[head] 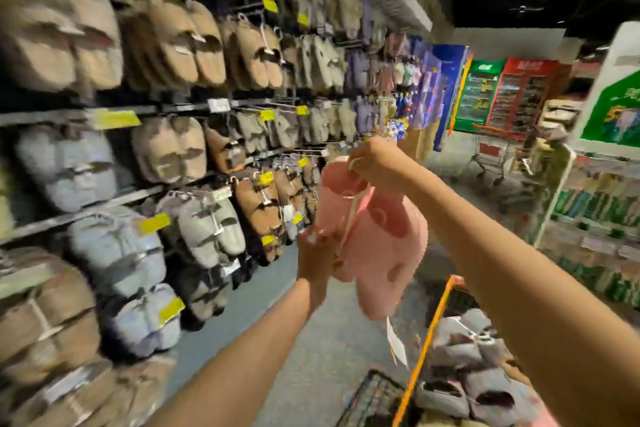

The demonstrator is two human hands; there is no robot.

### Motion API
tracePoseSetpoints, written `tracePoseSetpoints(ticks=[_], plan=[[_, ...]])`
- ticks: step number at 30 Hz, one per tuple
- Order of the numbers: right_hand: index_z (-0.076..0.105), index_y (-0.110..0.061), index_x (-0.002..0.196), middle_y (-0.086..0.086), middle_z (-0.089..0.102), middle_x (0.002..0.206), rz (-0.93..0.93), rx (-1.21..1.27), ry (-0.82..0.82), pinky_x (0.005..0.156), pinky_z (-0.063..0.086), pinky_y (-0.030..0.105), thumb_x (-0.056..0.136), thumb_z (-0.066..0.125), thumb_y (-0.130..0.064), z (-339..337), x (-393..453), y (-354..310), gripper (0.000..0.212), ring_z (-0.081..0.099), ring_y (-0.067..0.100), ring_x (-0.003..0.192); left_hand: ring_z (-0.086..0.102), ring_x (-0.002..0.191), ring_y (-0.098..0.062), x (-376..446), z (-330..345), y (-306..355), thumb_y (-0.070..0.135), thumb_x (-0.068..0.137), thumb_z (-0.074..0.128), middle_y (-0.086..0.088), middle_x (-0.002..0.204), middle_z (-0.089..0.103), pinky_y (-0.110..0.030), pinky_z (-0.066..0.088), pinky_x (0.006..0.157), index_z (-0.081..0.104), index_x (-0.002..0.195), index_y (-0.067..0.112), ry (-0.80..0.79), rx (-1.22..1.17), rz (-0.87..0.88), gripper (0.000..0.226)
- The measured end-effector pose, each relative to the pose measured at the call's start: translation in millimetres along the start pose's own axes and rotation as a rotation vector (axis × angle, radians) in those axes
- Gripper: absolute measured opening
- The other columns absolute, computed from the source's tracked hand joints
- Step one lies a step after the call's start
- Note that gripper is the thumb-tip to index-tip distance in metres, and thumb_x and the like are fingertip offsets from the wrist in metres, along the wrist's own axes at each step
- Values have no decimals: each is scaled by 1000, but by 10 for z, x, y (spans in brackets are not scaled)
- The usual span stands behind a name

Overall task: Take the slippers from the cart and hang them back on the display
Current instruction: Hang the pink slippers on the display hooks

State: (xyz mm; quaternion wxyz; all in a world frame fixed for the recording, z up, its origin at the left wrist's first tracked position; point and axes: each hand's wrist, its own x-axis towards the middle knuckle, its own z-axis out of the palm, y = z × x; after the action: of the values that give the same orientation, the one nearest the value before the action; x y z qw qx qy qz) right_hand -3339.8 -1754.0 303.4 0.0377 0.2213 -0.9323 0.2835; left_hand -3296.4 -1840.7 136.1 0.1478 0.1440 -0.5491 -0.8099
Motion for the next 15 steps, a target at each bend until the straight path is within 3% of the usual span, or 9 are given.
tracePoseSetpoints(ticks=[2,4,5,7,9,12,15], plan=[[63,2,112,21,63,117,-110,-35,-29,89,47,35,90,51,-7,293,85,-501,27,60,30,104,59,84,-24,-17,-488,261,28,78,68,-7,97,56,-34,52,65,45,125,9,110,-31,-6,56],[68,0,103,21,67,107,-253,-98,-27,83,48,35,87,51,-7,588,119,-1028,25,62,33,102,59,78,-24,-85,-990,510,37,64,66,-11,99,58,-30,51,60,48,120,8,203,-90,19,66],[70,-2,100,21,68,104,-303,-100,-34,80,48,33,86,51,-8,733,125,-1282,24,62,33,101,58,66,-19,-131,-1254,627,27,68,67,-13,95,56,-24,47,51,49,113,3,268,-114,70,54],[71,-5,97,21,70,101,-393,-51,-68,71,48,30,86,51,-6,1014,109,-1789,23,64,33,98,55,46,-6,-221,-1794,863,3,88,55,-11,77,58,-14,41,42,49,86,8,405,-189,110,7],[71,-6,100,20,70,102,-484,-27,-91,72,48,30,86,52,-4,1305,34,-2283,24,64,32,100,55,39,-8,-336,-2346,1034,10,91,50,-3,57,62,-11,39,41,57,73,17,464,-280,95,21],[72,-6,97,17,69,100,-573,-27,-93,60,38,27,82,57,-6,1735,-145,-2962,21,61,30,98,40,29,-14,-594,-3086,1224,14,84,64,-22,43,52,-17,39,44,50,61,12,663,-354,133,27],[71,0,89,21,67,95,-629,20,-86,67,41,29,81,59,-12,2182,-281,-3556,19,60,35,95,38,28,-17,-912,-3671,1390,18,87,64,-8,31,35,-20,45,38,40,54,4,689,-453,123,42]])
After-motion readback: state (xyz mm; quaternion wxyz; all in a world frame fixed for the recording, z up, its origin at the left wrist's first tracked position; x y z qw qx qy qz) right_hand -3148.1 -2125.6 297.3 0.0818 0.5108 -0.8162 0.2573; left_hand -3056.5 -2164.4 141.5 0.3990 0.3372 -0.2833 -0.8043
